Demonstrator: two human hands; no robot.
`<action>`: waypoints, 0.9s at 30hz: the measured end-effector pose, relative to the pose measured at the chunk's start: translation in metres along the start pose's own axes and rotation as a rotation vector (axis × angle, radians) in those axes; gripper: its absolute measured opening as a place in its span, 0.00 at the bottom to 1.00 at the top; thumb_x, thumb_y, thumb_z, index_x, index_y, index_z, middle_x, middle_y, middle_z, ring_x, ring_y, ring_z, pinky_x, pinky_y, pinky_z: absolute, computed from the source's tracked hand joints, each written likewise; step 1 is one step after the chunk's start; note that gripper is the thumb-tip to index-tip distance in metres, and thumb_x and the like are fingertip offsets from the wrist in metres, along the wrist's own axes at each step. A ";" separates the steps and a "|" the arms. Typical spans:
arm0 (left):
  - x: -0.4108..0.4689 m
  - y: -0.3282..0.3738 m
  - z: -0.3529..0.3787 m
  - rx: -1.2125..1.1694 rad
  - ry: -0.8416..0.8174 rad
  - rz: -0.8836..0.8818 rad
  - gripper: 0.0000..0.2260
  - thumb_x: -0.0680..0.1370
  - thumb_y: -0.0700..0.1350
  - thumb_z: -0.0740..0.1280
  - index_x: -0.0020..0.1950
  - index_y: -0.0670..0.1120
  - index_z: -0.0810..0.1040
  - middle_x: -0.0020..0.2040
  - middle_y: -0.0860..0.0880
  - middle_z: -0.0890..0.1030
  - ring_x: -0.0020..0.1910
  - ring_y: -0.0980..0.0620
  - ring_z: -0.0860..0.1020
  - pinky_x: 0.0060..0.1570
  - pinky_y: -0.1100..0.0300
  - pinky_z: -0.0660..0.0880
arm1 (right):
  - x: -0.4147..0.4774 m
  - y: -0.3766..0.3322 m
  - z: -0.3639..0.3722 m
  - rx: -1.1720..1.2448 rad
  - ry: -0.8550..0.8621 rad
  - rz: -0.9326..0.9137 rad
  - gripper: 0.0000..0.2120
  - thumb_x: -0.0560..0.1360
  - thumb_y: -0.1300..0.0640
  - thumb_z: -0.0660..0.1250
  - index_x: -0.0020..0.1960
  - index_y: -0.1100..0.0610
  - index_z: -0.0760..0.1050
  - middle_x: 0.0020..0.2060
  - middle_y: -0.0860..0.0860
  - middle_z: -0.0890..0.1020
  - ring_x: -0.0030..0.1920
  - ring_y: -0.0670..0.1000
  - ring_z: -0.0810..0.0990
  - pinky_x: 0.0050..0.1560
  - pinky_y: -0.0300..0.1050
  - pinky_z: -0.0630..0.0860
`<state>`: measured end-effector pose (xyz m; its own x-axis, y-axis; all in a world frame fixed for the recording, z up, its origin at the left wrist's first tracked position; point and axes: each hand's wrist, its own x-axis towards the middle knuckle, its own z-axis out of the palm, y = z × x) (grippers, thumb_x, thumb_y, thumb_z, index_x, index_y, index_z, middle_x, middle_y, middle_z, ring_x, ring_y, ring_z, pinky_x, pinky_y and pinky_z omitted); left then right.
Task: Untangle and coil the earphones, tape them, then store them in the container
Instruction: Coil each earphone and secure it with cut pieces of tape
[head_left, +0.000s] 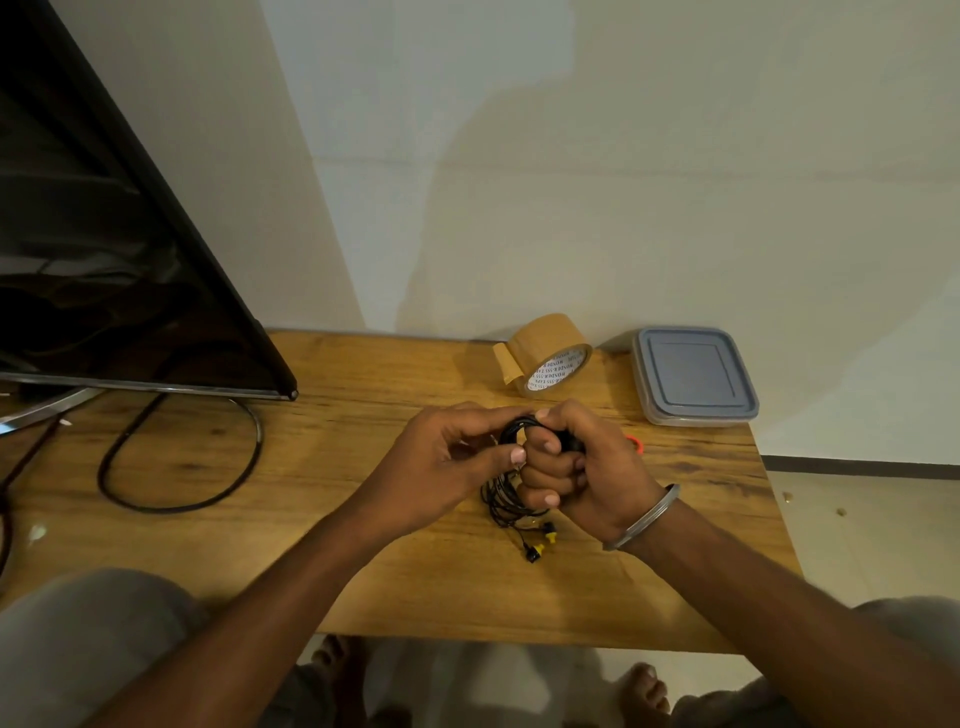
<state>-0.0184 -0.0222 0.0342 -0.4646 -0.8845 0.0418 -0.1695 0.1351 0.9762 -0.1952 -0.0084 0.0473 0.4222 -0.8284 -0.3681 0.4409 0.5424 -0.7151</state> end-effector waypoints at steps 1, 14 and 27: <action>0.000 0.001 0.001 -0.033 -0.008 -0.008 0.18 0.77 0.39 0.71 0.66 0.48 0.80 0.55 0.47 0.84 0.57 0.50 0.82 0.59 0.52 0.78 | 0.000 0.000 -0.001 0.017 -0.008 0.009 0.14 0.72 0.53 0.58 0.28 0.54 0.66 0.19 0.45 0.58 0.23 0.47 0.50 0.27 0.41 0.56; 0.000 0.002 0.004 -0.298 0.049 -0.232 0.09 0.77 0.34 0.69 0.57 0.39 0.82 0.51 0.40 0.85 0.50 0.52 0.82 0.55 0.59 0.77 | 0.001 -0.006 -0.006 0.056 -0.098 0.042 0.14 0.74 0.54 0.58 0.30 0.54 0.67 0.22 0.46 0.53 0.22 0.46 0.50 0.25 0.39 0.62; -0.003 0.003 0.002 -0.563 -0.092 -0.342 0.10 0.79 0.38 0.65 0.59 0.37 0.80 0.51 0.42 0.81 0.51 0.47 0.78 0.59 0.48 0.74 | 0.002 -0.011 -0.007 0.034 -0.066 0.082 0.14 0.73 0.54 0.58 0.29 0.54 0.67 0.19 0.44 0.57 0.22 0.46 0.49 0.25 0.39 0.65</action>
<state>-0.0192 -0.0187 0.0367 -0.5414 -0.7912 -0.2844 0.1475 -0.4224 0.8943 -0.2047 -0.0165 0.0504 0.5090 -0.7706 -0.3835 0.4287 0.6133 -0.6633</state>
